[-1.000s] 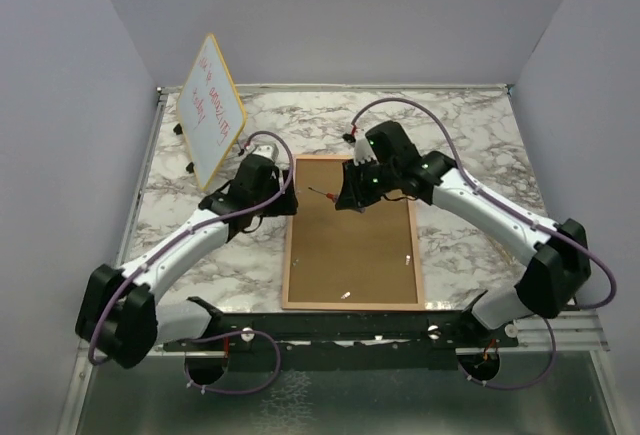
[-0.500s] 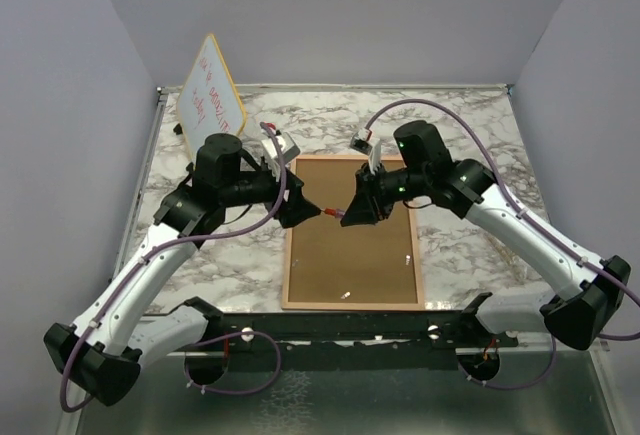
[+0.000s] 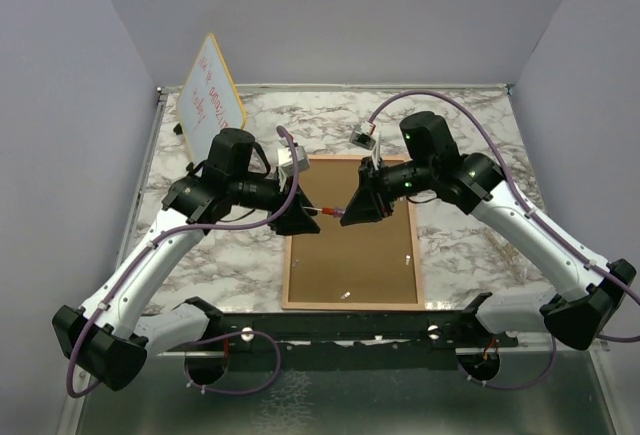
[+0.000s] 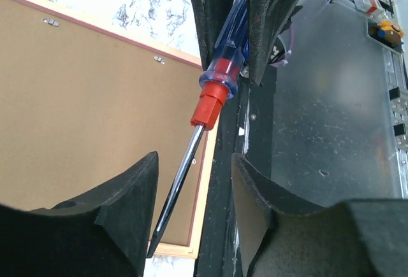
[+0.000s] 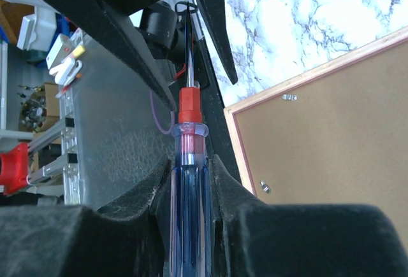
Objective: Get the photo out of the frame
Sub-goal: Adjust the screwdriver.
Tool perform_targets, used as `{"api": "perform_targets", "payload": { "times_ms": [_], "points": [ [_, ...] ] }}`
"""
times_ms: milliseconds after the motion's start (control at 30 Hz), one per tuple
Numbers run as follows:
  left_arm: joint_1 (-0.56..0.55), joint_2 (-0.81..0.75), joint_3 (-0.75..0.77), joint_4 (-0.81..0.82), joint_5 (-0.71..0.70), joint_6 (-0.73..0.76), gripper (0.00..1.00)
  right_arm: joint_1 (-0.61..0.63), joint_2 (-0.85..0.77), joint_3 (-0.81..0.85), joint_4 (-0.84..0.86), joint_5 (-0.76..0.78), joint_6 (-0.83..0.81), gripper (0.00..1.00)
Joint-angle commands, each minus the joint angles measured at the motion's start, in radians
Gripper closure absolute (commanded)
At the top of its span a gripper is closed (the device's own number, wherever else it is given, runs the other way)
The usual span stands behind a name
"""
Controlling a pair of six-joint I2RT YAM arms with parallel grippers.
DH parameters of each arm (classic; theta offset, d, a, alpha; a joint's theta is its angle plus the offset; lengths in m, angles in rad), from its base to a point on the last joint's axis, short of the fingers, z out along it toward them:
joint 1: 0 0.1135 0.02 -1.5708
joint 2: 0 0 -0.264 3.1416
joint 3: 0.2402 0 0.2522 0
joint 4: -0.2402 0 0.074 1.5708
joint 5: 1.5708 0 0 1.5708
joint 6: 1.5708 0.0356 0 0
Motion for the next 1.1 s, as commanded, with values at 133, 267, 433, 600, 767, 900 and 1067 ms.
{"api": "perform_targets", "payload": {
  "times_ms": [133, 267, 433, 600, 767, 900, 1067],
  "points": [
    [0.004, -0.015, 0.043, -0.032, 0.013, 0.017, 0.35, 0.002, 0.019, 0.019, -0.016, -0.118, -0.024, 0.99],
    [0.004, -0.006, 0.055, -0.032, 0.024, 0.015, 0.38, 0.002, 0.058, 0.039, -0.035, -0.144, -0.039, 0.99],
    [0.004, 0.006, 0.065, -0.032, 0.056, 0.008, 0.64, 0.002, 0.107, 0.074, -0.061, -0.159, -0.069, 0.99],
    [0.004, -0.006, 0.044, -0.033, 0.063, 0.02, 1.0, 0.002, 0.103, 0.087, -0.023, -0.087, -0.036, 0.99],
    [0.004, -0.007, 0.028, 0.016, 0.025, -0.046, 1.0, 0.001, 0.051, 0.002, 0.148, 0.001, 0.114, 0.46],
    [0.004, -0.067, -0.085, 0.314, 0.004, -0.305, 1.0, 0.0, -0.04, -0.163, 0.426, 0.002, 0.268, 0.21],
    [0.006, -0.153, -0.251, 0.732, -0.018, -0.612, 1.0, -0.002, -0.113, -0.289, 0.597, 0.047, 0.373, 0.21]
  ]
}}
